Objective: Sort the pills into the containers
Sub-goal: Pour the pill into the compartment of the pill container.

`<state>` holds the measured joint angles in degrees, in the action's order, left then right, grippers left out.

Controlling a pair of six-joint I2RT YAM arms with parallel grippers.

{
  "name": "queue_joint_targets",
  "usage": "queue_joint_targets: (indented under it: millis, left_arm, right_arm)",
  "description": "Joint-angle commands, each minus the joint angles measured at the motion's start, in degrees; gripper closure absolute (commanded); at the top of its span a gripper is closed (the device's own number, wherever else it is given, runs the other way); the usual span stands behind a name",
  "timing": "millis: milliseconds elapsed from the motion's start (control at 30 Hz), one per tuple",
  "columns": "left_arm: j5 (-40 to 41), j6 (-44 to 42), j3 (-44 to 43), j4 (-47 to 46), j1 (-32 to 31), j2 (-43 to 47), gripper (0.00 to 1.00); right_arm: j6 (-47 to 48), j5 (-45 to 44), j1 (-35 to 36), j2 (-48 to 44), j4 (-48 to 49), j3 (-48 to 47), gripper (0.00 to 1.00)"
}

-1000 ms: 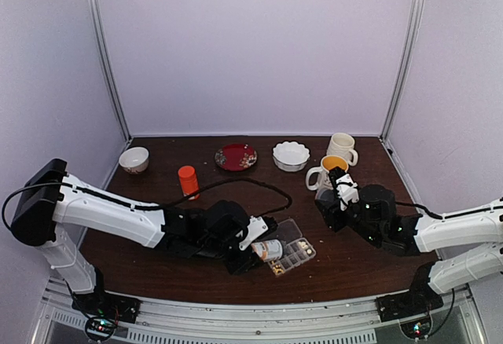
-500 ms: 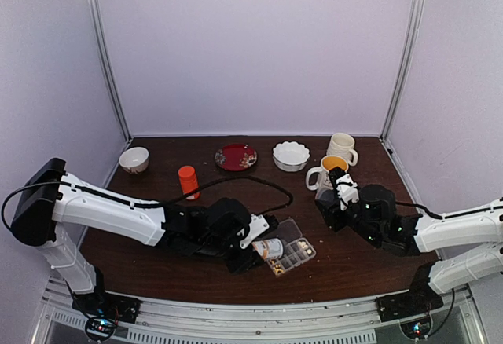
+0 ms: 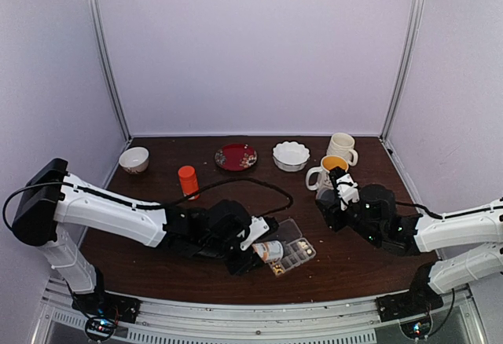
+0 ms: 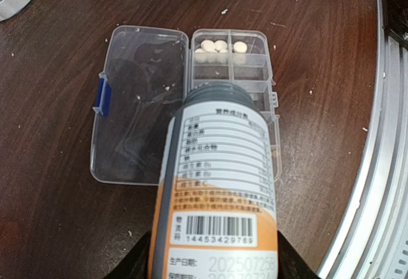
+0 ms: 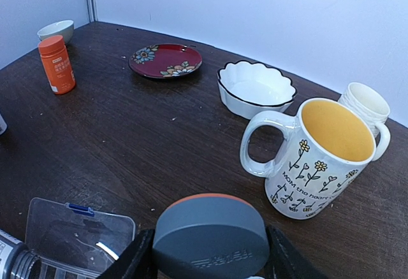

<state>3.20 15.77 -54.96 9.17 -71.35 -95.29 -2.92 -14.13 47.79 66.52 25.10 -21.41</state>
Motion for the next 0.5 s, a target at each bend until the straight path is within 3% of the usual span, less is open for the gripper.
queue_joint_targets:
  millis: [0, 467]
  left_arm:
    - [-0.2, -0.1, -3.2, 1.2, -0.3, -0.2, 1.00]
    - [0.2, 0.0, -4.2, 3.4, -0.2, -1.0, 1.00]
  right_arm:
    - [0.2, -1.8, -0.3, -0.9, 0.2, -1.1, 1.00]
    - [0.2, -1.6, -0.5, -1.0, 0.1, -1.2, 1.00]
